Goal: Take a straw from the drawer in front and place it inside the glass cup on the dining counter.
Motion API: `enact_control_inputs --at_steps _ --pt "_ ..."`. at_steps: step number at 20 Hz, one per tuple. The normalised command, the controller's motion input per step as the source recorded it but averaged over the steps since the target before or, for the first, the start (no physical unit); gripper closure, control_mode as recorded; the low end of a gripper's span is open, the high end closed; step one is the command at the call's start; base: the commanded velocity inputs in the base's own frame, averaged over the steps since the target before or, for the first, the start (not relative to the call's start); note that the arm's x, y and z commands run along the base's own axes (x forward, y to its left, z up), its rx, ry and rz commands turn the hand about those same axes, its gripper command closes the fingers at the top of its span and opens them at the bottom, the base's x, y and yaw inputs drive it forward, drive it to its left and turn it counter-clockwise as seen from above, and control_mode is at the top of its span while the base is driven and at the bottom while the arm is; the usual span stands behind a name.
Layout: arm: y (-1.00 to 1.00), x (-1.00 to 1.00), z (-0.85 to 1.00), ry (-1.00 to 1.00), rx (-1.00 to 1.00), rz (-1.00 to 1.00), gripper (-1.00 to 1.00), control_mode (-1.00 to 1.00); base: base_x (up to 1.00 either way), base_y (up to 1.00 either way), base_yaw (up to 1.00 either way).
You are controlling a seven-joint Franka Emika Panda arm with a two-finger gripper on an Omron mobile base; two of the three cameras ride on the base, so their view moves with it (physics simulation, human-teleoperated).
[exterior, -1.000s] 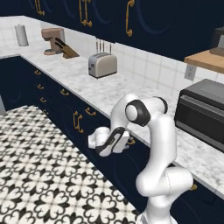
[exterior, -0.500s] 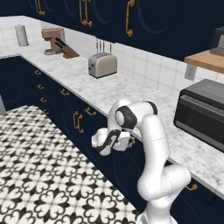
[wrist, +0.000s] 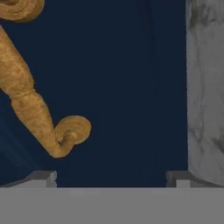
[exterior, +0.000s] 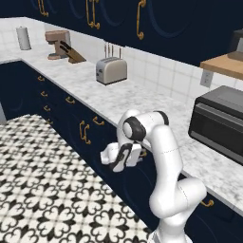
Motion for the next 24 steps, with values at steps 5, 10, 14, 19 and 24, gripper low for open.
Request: enact_control_inputs --at_steps 5,10,14,19,24 --pt "0.03 0.42 -0.15 0.14 0.06 0.1 -1.0 -1.0 0.0 0.0 0.0" --pt "0.21 0.42 -0.44 0.13 0.0 0.09 -1.0 -1.0 0.0 0.0 0.0" --pt "0.19 0.45 -0.54 0.11 0.0 0.06 -1.0 -1.0 0.0 0.0 0.0" --pt "0.01 0.6 -0.32 0.04 0.0 0.01 -1.0 -1.0 0.0 0.0 0.0" --pt "-0.06 0.45 0.0 0.0 0.01 0.0 -1.0 -1.0 0.0 0.0 0.0"
